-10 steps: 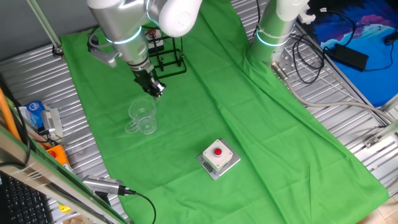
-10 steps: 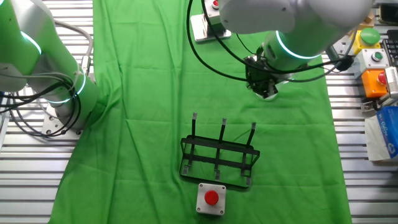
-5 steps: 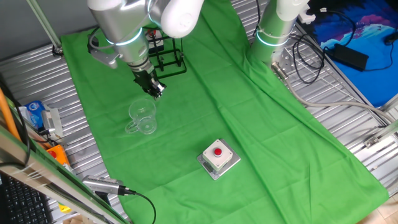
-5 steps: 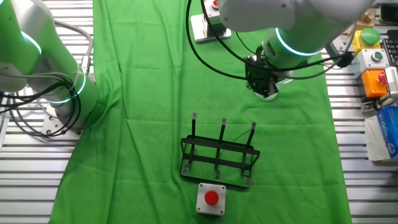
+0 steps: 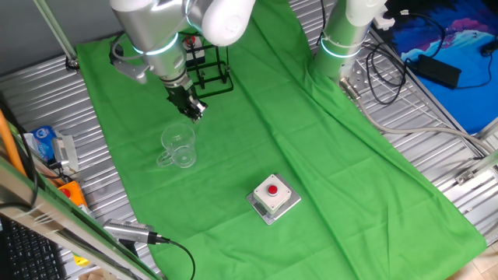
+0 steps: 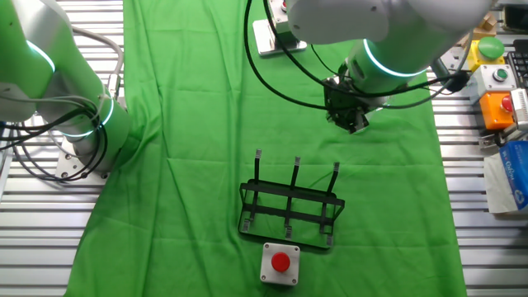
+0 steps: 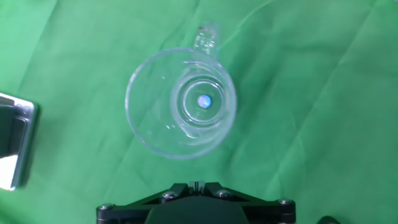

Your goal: Take the cup off the cup rack

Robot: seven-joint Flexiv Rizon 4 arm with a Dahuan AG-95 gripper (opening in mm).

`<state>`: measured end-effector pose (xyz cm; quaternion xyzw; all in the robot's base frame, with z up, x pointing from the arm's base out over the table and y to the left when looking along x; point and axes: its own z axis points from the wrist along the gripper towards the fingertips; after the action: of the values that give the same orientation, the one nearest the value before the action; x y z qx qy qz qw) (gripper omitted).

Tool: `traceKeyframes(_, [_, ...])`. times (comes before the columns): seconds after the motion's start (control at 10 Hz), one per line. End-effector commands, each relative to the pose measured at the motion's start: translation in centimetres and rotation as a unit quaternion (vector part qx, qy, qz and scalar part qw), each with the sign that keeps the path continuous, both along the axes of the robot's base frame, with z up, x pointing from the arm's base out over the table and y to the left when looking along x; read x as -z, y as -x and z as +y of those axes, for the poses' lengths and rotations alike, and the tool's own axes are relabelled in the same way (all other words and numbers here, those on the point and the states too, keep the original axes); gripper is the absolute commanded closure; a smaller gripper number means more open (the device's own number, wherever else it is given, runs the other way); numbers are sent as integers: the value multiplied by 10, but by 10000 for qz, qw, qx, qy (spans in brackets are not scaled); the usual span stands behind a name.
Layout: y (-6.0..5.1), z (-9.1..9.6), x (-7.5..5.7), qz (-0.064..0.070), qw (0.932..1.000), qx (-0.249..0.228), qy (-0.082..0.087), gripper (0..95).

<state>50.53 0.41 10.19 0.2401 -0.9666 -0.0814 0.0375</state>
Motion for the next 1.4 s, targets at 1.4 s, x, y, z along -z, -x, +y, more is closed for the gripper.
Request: traceKeyframes(1.4, [-28,-44,-25,-70,9988,-436,189,950])
